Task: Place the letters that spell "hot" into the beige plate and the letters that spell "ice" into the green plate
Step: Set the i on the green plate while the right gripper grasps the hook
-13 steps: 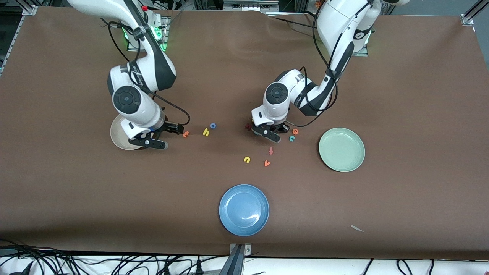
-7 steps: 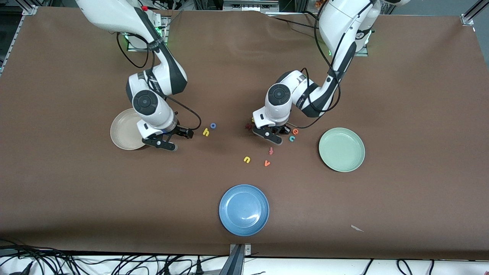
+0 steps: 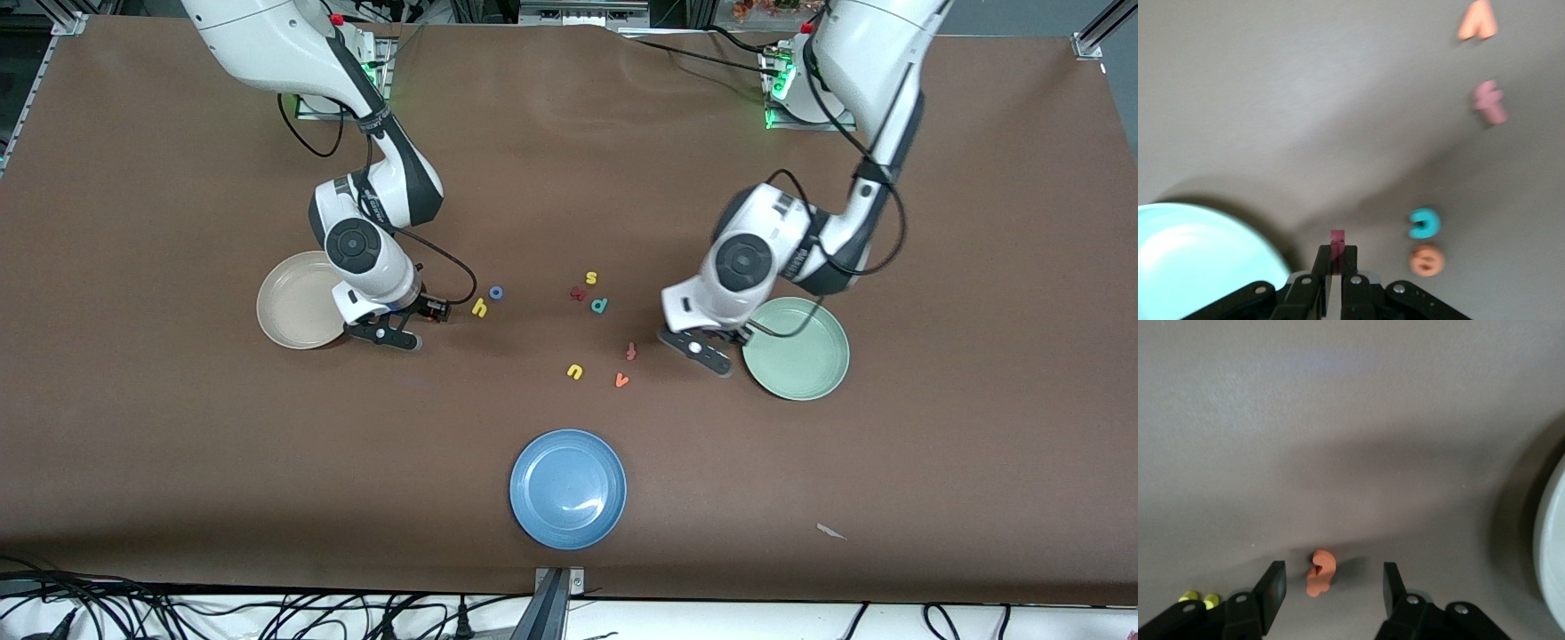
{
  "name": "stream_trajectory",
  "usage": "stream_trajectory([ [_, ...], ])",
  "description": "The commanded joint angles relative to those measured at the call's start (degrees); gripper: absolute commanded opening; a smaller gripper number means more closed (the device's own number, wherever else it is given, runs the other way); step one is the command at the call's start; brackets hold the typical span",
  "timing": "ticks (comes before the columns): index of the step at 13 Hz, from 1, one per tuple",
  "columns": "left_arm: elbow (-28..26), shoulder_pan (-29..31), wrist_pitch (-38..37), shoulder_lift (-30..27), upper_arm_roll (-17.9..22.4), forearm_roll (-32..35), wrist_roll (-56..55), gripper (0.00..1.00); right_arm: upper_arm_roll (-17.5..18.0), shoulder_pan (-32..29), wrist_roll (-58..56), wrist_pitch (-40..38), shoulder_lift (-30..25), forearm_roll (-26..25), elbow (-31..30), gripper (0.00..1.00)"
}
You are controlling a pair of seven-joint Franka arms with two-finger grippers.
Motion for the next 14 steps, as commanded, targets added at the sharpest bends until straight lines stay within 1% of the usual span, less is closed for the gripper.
stream_trajectory([
  [1,-0.8,5.0,-0.7,-0.3,-0.6,1.3,8.0,0.0,0.6,0.0,1.0,1.9,0.4,0.0,-0.8,0.65],
  [3,-1.5,7.9,-0.7,-0.1,-0.6,1.3,13.6,0.0,0.6,0.0,1.0,2.0,0.7,0.0,-0.8,0.65],
  [4,-2.6,8.9,-0.4,0.1,-0.6,1.3,13.7,0.0,0.6,0.0,1.0,2.2,0.9,0.0,-0.8,0.65],
  [6,-2.7,9.3,0.0,1.0,-0.6,1.3,13.3,0.0,0.6,0.0,1.0,2.2,1.4,0.0,-0.8,0.65],
  [7,-2.7,9.4,0.1,1.2,-0.6,1.4,13.3,0.01,0.6,0.0,1.0,3.1,1.7,0.0,-0.8,0.62],
  [8,-2.7,9.5,0.1,1.3,-0.6,1.5,13.3,0.42,0.6,0.0,1.0,3.6,1.8,0.0,-0.8,0.61],
  [9,-2.7,9.5,-0.1,1.1,-0.6,1.4,13.3,0.99,0.6,0.0,1.0,3.5,1.8,0.0,-0.8,0.54],
  [10,-2.6,9.5,-0.7,0.7,-0.6,1.3,12.9,1.0,0.6,0.0,0.9,3.5,1.8,0.0,-0.8,0.51],
  [11,-2.6,9.4,-0.8,-0.1,-0.7,1.3,12.8,1.0,0.6,0.0,0.9,3.5,1.8,0.0,-0.8,0.42],
  [12,-2.2,8.9,-1.4,-0.7,-0.8,1.3,12.8,1.0,0.7,0.0,0.9,3.5,1.8,0.0,-0.8,0.38],
  [13,-1.7,8.1,-3.0,-1.1,-1.3,1.2,12.1,1.0,0.6,0.0,0.9,3.4,1.8,0.0,-0.8,0.33],
  [14,-1.6,7.9,-3.1,-1.7,-3.1,0.9,9.1,1.0,0.7,0.0,0.8,3.4,1.8,0.0,-0.8,0.28],
])
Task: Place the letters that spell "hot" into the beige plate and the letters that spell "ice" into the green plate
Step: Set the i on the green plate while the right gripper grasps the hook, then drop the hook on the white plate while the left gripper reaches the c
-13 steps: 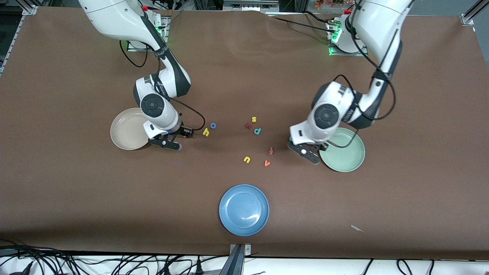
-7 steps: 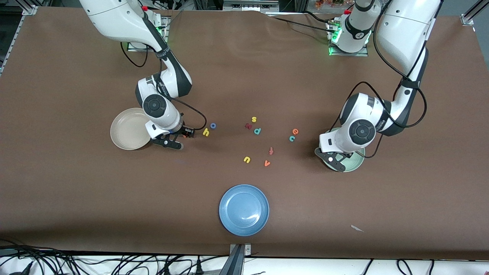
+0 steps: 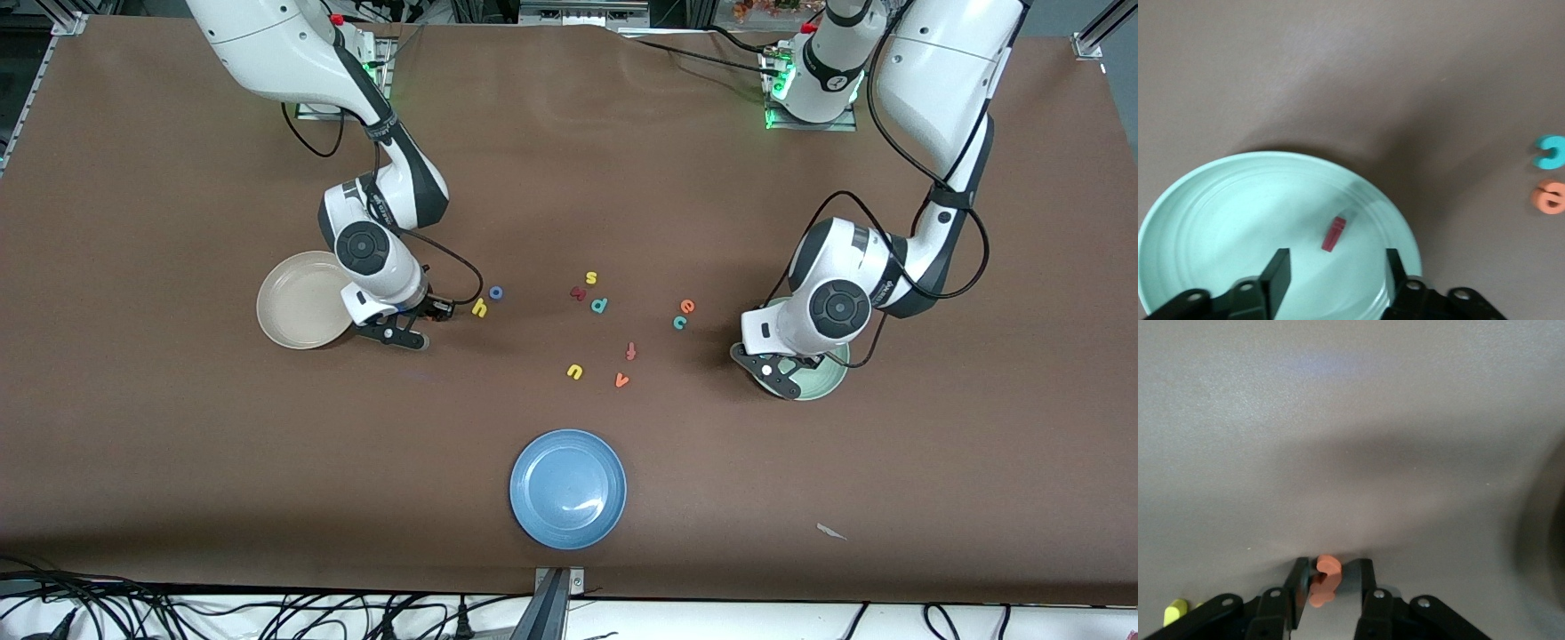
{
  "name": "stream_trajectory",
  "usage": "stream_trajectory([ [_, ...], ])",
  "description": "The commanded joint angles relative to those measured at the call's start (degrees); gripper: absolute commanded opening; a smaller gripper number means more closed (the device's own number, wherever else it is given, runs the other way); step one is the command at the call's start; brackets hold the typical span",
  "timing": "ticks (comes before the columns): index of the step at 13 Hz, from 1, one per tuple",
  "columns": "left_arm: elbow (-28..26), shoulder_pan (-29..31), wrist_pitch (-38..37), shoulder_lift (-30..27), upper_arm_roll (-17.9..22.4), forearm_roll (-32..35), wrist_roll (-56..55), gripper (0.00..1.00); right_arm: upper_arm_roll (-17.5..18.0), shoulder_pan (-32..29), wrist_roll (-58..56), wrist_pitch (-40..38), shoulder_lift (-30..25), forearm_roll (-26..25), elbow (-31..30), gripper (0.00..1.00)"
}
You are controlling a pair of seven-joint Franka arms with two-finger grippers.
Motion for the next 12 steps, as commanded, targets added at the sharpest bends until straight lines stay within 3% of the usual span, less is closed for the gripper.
stream_trajectory([
  [1,0.1,-1.3,-2.3,-2.2,-3.3,1.0,-8.6,1.0,0.2,0.0,0.8,0.7,0.0,0.0,-0.6,0.22],
  [4,0.5,-1.9,-1.8,-2.1,-5.6,1.0,-15.8,1.0,0.2,0.0,0.7,0.3,-0.4,0.0,-0.6,0.01],
  [6,0.9,-3.7,-1.0,-0.5,-5.6,1.0,-16.1,1.0,0.0,0.0,-0.2,-0.6,-1.9,0.0,-0.1,0.01],
  [8,3.1,-4.2,0.1,1.2,-5.6,0.9,-16.3,1.0,-0.4,-0.5,-1.4,-7.9,-4.8,0.0,1.8,0.01],
  [12,3.6,-4.9,0.5,2.6,-5.7,0.3,-19.2,1.0,-8.8,-0.8,-15.7,-23.4,-11.4,0.0,4.6,0.01],
])
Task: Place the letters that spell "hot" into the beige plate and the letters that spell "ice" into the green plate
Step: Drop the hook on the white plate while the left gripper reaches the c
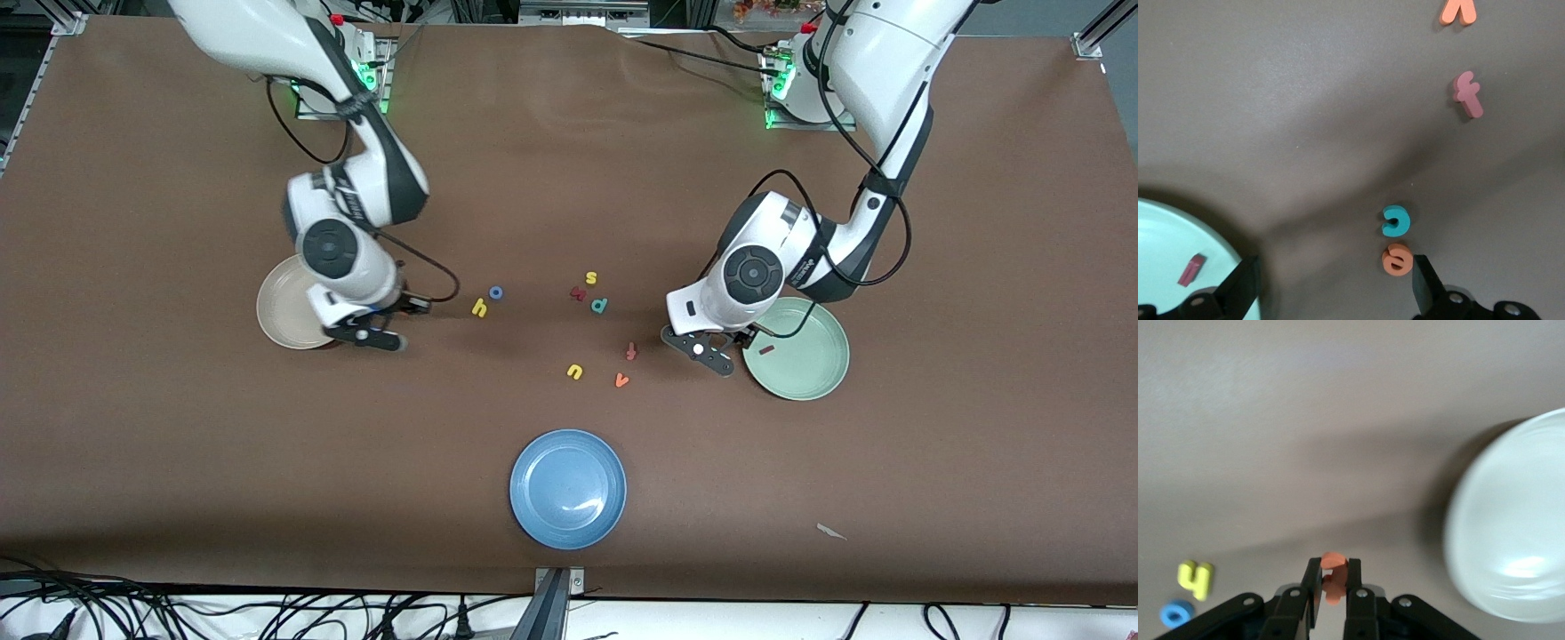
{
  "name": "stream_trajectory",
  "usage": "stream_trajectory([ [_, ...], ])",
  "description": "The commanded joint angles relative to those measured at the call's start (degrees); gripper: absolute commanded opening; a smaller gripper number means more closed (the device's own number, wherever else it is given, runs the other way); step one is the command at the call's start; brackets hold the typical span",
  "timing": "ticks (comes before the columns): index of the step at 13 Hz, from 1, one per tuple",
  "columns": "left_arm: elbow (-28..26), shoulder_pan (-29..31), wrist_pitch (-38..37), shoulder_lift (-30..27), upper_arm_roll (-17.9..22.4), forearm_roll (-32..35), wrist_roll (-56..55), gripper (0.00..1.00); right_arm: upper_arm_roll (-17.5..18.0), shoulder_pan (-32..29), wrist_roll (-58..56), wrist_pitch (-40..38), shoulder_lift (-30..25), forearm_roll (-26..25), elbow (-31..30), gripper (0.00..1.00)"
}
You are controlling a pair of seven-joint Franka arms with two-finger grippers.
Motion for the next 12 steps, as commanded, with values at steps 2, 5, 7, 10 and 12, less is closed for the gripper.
stream_trajectory([
  [2,1.9,-0.4,0.5,1.4,0.1,-0.4,-1.8,1.0,-10.2,-0.5,-18.5,-9.8,-4.5,0.1,-0.6,0.01],
  [5,1.9,-0.3,0.6,1.6,0.1,-0.4,-1.8,1.0,-16.0,-0.6,-28.5,-8.8,-3.4,0.1,-3.6,0.01],
  [7,1.9,-0.3,0.7,1.6,0.1,-0.5,-1.8,1.0,-16.5,-1.9,-31.3,-3.4,-1.6,0.1,-6.1,0.01],
  [10,1.9,-0.2,0.7,1.6,0.1,-2.7,-1.8,1.0,-16.5,-2.0,-33.1,3.3,0.6,0.1,-9.3,0.01],
  [12,1.9,-0.3,0.7,1.8,0.1,-3.3,-1.9,1.0,-16.5,-2.0,-33.5,4.1,1.4,0.2,-9.6,0.08],
])
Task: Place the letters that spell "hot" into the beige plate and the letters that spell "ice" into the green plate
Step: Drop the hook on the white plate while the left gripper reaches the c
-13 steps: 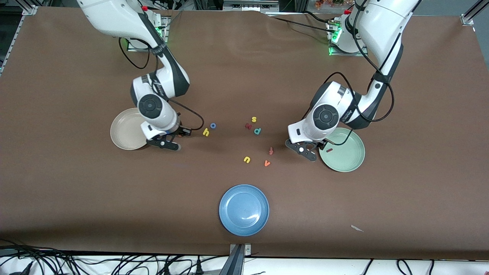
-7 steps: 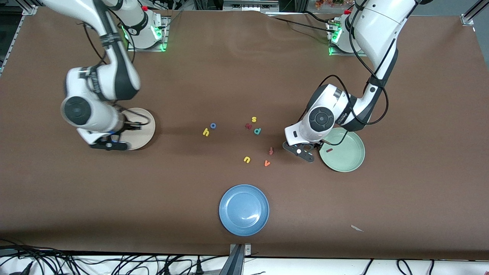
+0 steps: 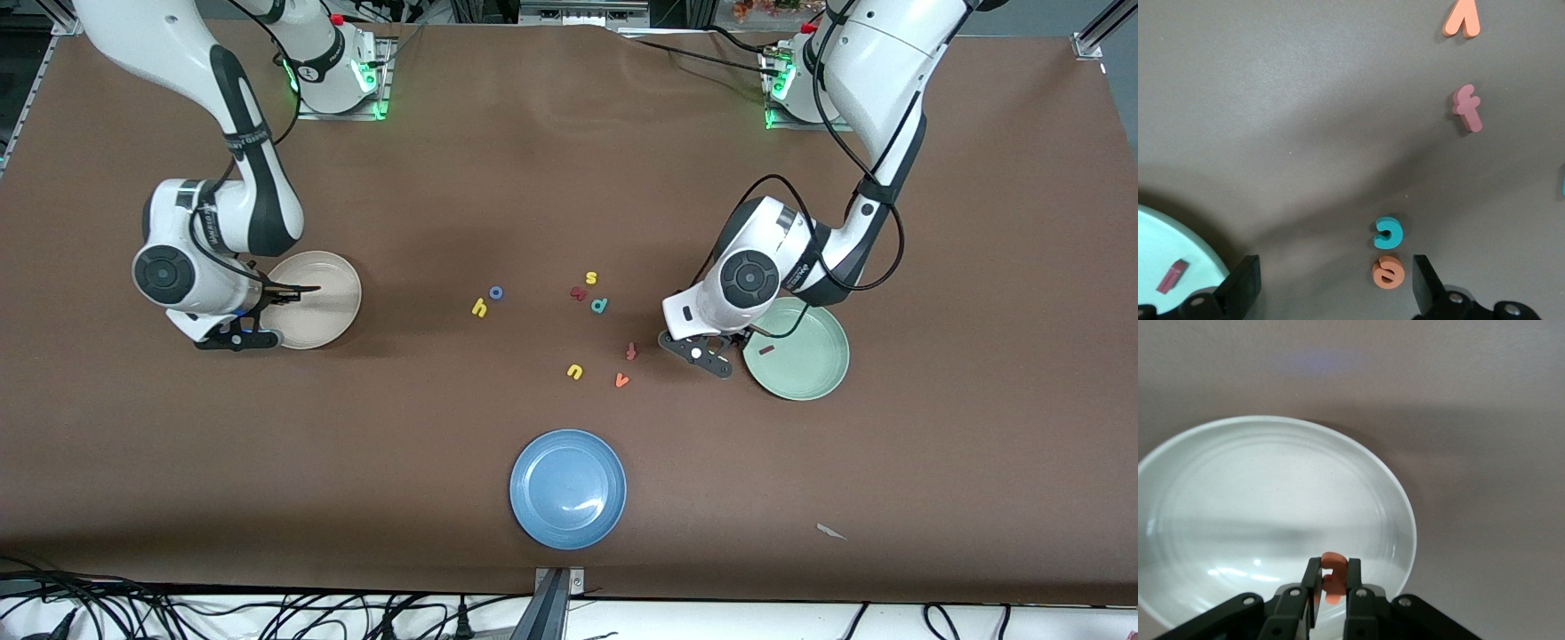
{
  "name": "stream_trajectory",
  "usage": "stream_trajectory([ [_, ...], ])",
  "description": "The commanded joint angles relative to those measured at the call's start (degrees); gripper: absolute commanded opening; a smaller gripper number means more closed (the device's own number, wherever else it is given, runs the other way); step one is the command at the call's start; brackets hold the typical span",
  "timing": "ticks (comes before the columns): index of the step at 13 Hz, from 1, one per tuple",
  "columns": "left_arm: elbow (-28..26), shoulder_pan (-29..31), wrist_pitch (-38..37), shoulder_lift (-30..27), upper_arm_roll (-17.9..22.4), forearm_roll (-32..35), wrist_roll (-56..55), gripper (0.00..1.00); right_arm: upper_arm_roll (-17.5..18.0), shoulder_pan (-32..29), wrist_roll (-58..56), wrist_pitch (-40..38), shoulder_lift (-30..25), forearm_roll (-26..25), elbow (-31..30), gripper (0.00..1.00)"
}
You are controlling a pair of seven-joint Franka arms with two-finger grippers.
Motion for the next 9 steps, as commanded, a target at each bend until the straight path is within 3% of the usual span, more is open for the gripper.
stream_trajectory([
  [1,1.3,-0.3,0.1,1.0,0.1,-1.5,-0.1,1.0,-0.1,0.0,-1.5,1.1,-0.4,0.2,-1.0,0.32],
  [2,1.3,-0.5,0.3,1.5,0.1,-1.5,-0.4,1.0,0.0,0.0,-1.4,1.0,-0.5,0.2,-1.0,0.76],
  [3,1.3,-0.8,2.4,1.7,0.1,-1.5,-1.0,1.0,0.0,0.0,-1.3,0.9,-0.8,0.2,-0.8,0.89],
  [5,1.3,-2.1,3.3,2.1,0.0,-1.3,-2.1,1.0,0.1,0.1,-0.8,0.3,-2.3,0.2,-0.4,0.98],
  [7,1.1,-2.3,3.5,2.7,0.1,-1.0,-2.3,1.0,0.8,0.7,1.6,-3.4,-4.7,0.2,1.2,0.98],
  [9,1.1,-2.1,3.5,2.7,0.1,-1.0,-2.2,0.99,3.8,0.8,6.5,-6.8,-5.8,0.9,3.7,0.98],
])
